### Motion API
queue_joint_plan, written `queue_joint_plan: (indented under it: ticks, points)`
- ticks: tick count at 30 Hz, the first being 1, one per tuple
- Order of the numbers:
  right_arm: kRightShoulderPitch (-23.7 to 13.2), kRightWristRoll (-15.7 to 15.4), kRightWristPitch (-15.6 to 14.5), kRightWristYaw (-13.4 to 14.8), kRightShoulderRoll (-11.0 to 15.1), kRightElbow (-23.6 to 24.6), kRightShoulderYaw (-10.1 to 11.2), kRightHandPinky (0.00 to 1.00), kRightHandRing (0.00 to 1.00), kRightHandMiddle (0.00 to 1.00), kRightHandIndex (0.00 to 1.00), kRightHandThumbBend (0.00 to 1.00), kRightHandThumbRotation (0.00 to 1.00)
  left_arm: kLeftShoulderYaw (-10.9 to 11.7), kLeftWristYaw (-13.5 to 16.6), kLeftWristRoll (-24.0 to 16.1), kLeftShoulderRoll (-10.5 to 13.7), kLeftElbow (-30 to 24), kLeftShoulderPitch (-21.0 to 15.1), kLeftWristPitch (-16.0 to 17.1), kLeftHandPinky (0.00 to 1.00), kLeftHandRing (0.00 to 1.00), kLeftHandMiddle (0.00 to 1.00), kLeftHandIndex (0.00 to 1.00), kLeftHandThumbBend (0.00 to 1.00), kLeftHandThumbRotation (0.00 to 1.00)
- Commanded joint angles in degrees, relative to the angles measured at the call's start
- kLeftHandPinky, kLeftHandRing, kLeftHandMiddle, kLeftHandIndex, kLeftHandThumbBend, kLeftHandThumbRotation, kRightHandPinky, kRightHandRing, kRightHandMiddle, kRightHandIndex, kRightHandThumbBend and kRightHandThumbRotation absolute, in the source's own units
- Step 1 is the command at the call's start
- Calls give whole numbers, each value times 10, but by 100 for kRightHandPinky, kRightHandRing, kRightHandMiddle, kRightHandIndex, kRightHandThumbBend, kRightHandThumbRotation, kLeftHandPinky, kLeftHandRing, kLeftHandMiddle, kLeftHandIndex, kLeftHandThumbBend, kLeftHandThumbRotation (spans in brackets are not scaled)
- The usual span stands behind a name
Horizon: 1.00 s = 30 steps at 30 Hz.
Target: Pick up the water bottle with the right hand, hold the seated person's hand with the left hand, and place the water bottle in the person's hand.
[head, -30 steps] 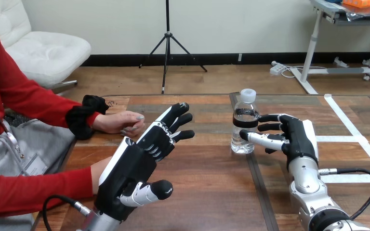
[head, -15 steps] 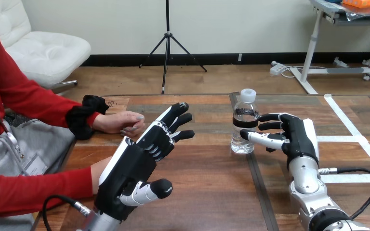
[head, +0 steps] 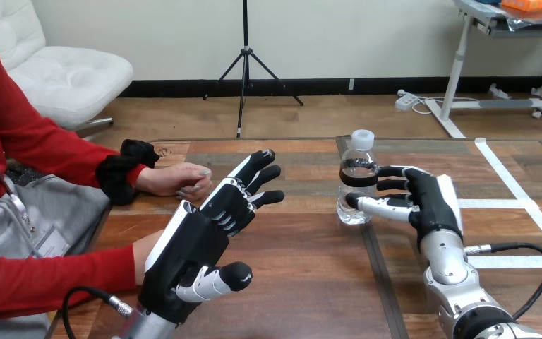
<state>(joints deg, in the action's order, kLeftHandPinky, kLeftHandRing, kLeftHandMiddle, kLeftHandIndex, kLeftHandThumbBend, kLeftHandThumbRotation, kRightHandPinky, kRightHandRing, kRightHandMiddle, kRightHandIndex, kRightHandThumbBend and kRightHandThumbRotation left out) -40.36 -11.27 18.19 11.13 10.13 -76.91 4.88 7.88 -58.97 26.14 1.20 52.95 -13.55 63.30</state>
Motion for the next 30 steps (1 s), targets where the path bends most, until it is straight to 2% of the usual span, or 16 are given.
queue_joint_plan:
  ticks: [1, 5, 15, 23, 30]
  points:
    - [-28, -4, 6, -17, 12, 6, -7, 71, 78, 81, 85, 94, 15, 2, 4, -4, 1, -2, -29, 4, 85, 94, 97, 93, 100, 68]
    - [-25, -6, 14, -22, 15, 8, -11, 76, 82, 84, 89, 96, 23, 2, 8, -9, 2, -1, -30, 6, 85, 94, 97, 93, 100, 68]
    - [-24, -8, 24, -32, 19, 10, -13, 80, 88, 90, 95, 99, 41, 3, 12, -15, 2, 3, -32, 5, 86, 95, 97, 94, 100, 68]
    - [-25, -1, 35, -44, 20, 10, -8, 78, 90, 92, 96, 100, 52, 2, 21, -25, 4, 5, -31, 8, 85, 95, 97, 94, 100, 69]
    - [-26, -3, 41, -44, 21, 10, -10, 77, 90, 92, 97, 100, 57, 3, 19, -24, 3, 9, -33, 10, 86, 95, 97, 94, 100, 69]
